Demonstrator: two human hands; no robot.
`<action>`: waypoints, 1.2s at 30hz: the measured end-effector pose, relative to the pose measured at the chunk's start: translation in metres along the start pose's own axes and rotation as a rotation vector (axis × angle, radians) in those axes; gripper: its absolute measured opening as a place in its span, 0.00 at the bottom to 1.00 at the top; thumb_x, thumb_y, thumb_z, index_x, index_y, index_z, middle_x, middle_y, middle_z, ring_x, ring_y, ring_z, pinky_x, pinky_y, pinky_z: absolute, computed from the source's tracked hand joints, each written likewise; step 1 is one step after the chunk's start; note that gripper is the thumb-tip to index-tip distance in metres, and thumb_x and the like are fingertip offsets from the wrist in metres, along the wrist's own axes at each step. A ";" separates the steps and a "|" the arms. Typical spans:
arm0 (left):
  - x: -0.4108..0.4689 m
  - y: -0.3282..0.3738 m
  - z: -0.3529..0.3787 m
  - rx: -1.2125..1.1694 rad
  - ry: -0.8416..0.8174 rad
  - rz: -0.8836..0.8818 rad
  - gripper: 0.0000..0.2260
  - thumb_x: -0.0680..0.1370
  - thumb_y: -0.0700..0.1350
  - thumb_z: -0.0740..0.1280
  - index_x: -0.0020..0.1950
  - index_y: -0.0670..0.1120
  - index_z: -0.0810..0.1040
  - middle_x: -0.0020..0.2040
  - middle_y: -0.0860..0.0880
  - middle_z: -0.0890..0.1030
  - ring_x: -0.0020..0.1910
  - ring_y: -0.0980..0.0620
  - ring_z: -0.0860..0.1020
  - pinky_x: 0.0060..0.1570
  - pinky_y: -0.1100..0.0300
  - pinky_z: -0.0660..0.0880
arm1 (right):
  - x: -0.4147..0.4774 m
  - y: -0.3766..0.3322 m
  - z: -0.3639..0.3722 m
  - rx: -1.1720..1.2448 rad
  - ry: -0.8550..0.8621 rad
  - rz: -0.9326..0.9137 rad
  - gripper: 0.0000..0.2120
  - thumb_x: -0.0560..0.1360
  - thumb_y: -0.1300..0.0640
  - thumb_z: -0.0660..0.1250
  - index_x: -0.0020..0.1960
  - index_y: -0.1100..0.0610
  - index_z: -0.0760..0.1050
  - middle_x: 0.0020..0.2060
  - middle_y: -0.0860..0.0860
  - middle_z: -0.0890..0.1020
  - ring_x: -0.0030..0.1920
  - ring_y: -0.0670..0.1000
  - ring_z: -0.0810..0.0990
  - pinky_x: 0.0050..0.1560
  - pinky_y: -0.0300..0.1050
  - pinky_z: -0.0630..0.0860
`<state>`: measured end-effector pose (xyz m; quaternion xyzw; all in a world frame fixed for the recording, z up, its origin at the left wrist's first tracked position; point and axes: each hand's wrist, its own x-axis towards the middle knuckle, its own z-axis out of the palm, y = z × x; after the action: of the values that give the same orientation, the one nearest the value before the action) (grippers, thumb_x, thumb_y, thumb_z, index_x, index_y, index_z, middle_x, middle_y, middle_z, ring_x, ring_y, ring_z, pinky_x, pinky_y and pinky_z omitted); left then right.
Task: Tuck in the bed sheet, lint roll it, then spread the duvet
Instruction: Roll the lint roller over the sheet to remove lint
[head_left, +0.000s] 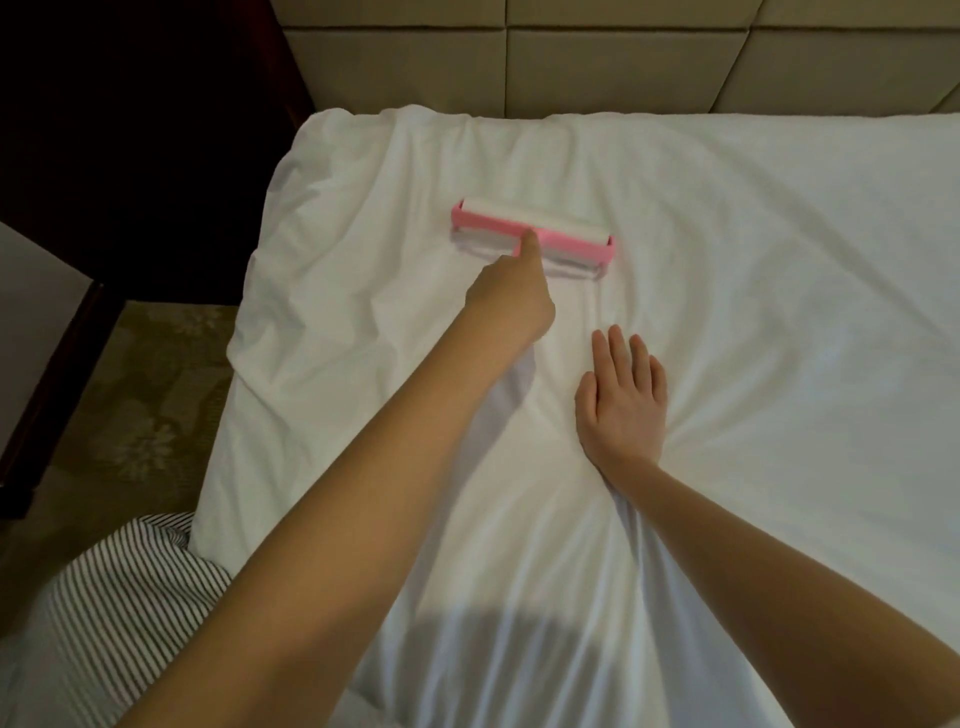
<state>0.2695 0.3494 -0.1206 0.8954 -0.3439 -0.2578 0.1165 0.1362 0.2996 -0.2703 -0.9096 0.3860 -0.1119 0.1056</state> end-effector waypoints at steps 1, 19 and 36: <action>-0.009 0.003 -0.004 0.032 0.006 -0.026 0.26 0.79 0.38 0.56 0.76 0.45 0.53 0.60 0.42 0.73 0.53 0.45 0.75 0.43 0.58 0.69 | 0.001 0.000 0.000 -0.003 0.008 -0.004 0.28 0.77 0.51 0.44 0.72 0.59 0.66 0.71 0.56 0.68 0.71 0.60 0.65 0.69 0.49 0.51; -0.016 -0.017 0.010 -0.031 -0.061 -0.002 0.30 0.81 0.41 0.54 0.78 0.51 0.42 0.43 0.47 0.69 0.41 0.49 0.70 0.39 0.57 0.66 | 0.002 0.001 0.001 -0.028 -0.001 -0.009 0.26 0.76 0.53 0.48 0.70 0.60 0.68 0.68 0.58 0.72 0.68 0.61 0.70 0.66 0.52 0.56; -0.032 -0.026 -0.019 0.027 0.074 -0.033 0.28 0.81 0.41 0.53 0.78 0.46 0.43 0.61 0.39 0.72 0.56 0.42 0.75 0.41 0.56 0.67 | 0.049 -0.006 -0.042 -0.208 -0.035 -0.139 0.25 0.74 0.52 0.49 0.62 0.63 0.73 0.56 0.60 0.78 0.59 0.64 0.75 0.62 0.52 0.58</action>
<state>0.2737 0.3905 -0.1026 0.9114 -0.3279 -0.2218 0.1128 0.1617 0.2634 -0.2231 -0.9420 0.3296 -0.0625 0.0091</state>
